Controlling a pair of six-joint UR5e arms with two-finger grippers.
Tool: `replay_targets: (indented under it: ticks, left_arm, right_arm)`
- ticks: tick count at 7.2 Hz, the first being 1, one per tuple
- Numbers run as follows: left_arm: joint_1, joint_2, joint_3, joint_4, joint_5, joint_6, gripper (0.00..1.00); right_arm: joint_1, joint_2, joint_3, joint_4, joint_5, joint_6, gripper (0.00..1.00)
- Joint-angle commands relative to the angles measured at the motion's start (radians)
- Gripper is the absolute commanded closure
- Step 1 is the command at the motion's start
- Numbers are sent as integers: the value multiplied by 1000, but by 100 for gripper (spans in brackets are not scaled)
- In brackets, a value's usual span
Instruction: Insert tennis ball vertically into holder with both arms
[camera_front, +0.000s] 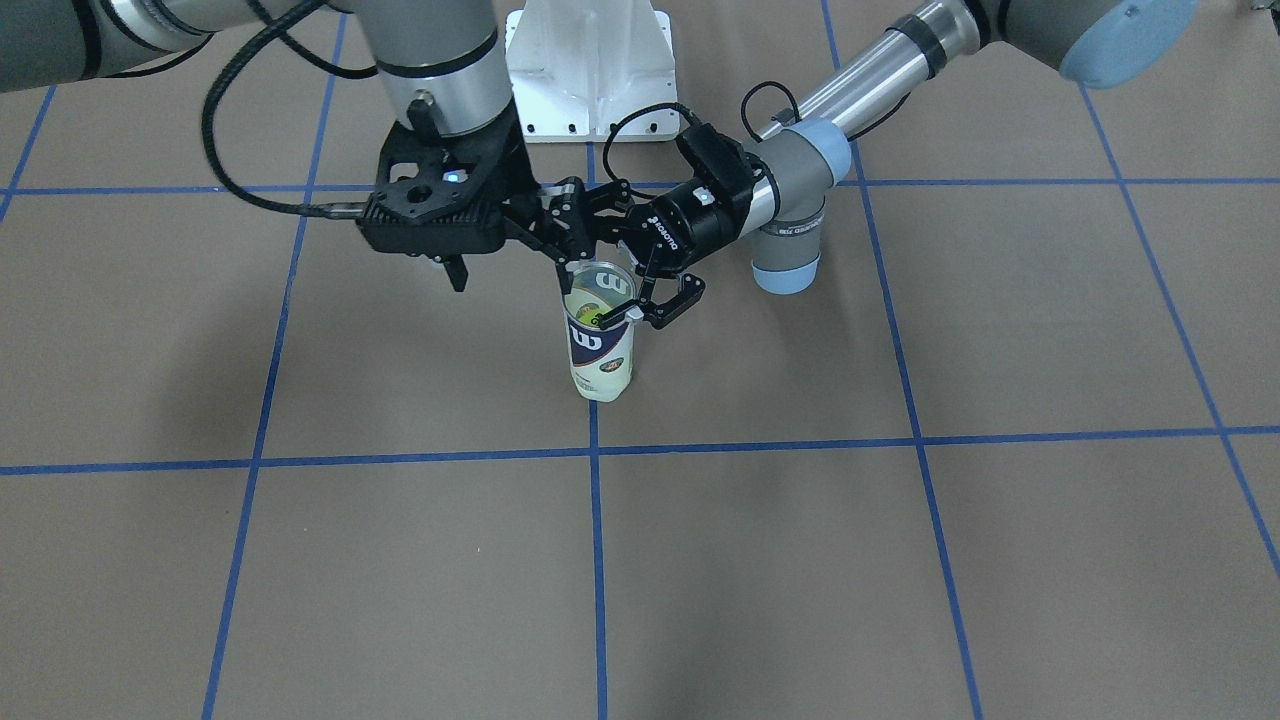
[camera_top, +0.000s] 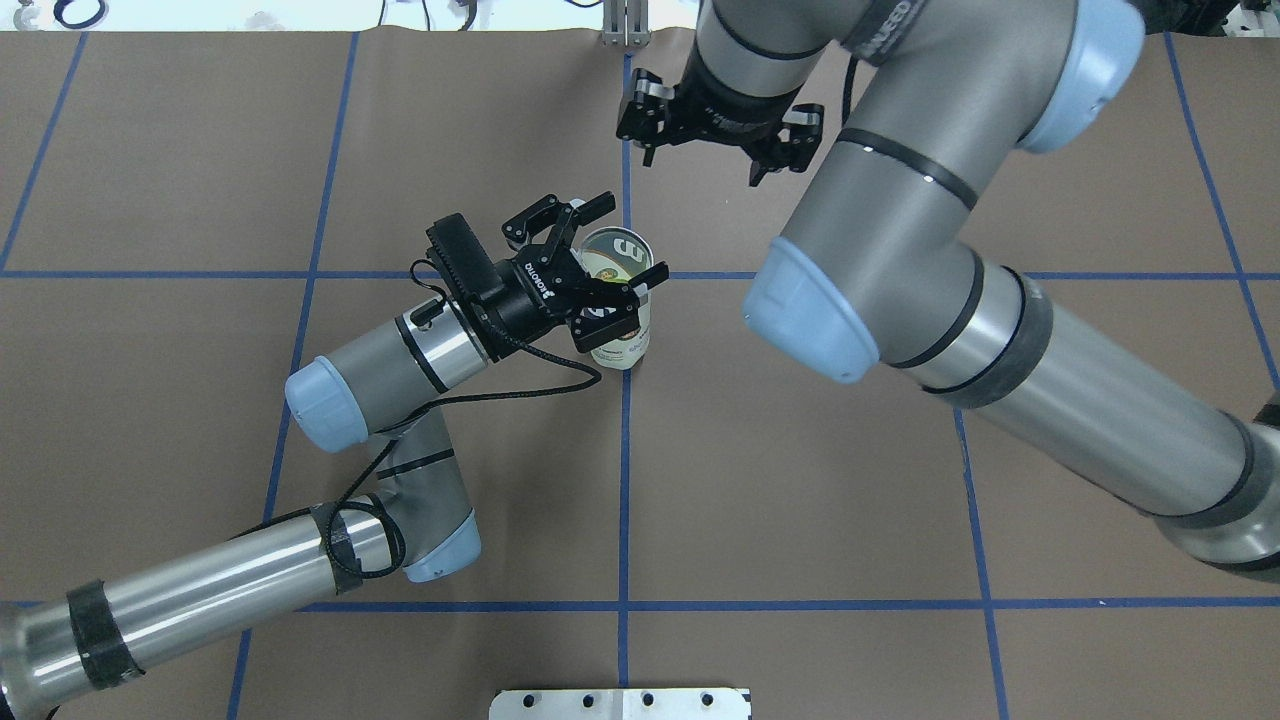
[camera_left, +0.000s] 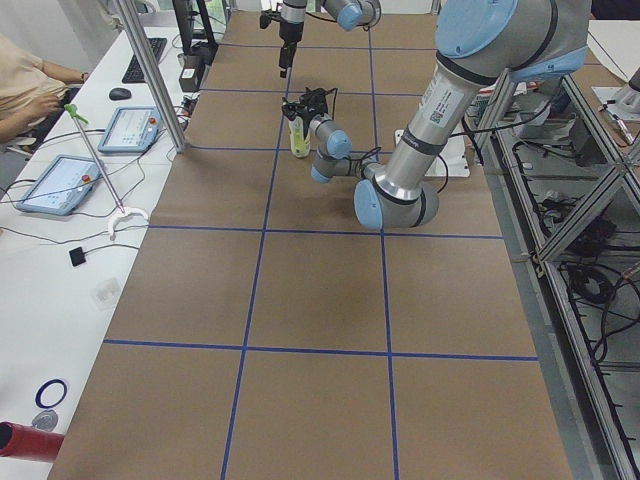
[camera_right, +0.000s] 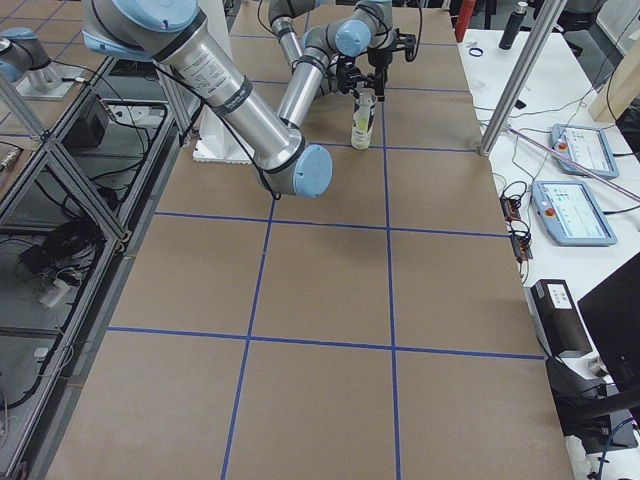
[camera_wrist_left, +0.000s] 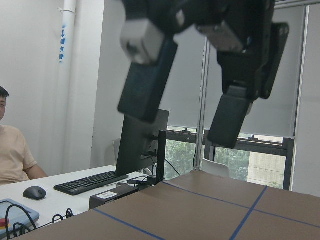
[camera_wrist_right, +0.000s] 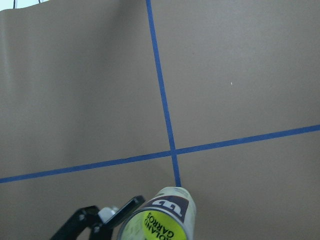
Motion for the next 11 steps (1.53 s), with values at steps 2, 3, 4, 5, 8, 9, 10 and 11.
replay_targets:
  ticks: [2,3,4,5,8,9,10,11]
  left_arm:
    - [-50,27,-30,21,-4,-1,1]
    - [-86,76,-63,53,-12,-1,1]
    - [-131,136,-126,111,-47,-1,1]
    - [-195,182,-184,189,-131,-1,1]
    - [-429,332,-275,382,-358,-13,1]
    - [-533,357,-280,473,-489,-11,1]
    - [-659,365,-279,593,-674,-8,1]
    - [-770,362,-275,721,-857,-1,1]
  right_arm:
    - [271,-197,2,9,193,-436,1]
    - [334,-275,-7,14,198,-582,1]
    - [408,-347,-17,12,204,-744,1]
    - [484,-397,-66,14,245,-890,1]
    - [634,-542,-253,184,253,-1149,1]
    - [652,-604,-295,284,259,-1147,1]
    - [674,-650,-310,319,276,-1147,1]
    - [703,-700,-309,320,278,-1149,1]
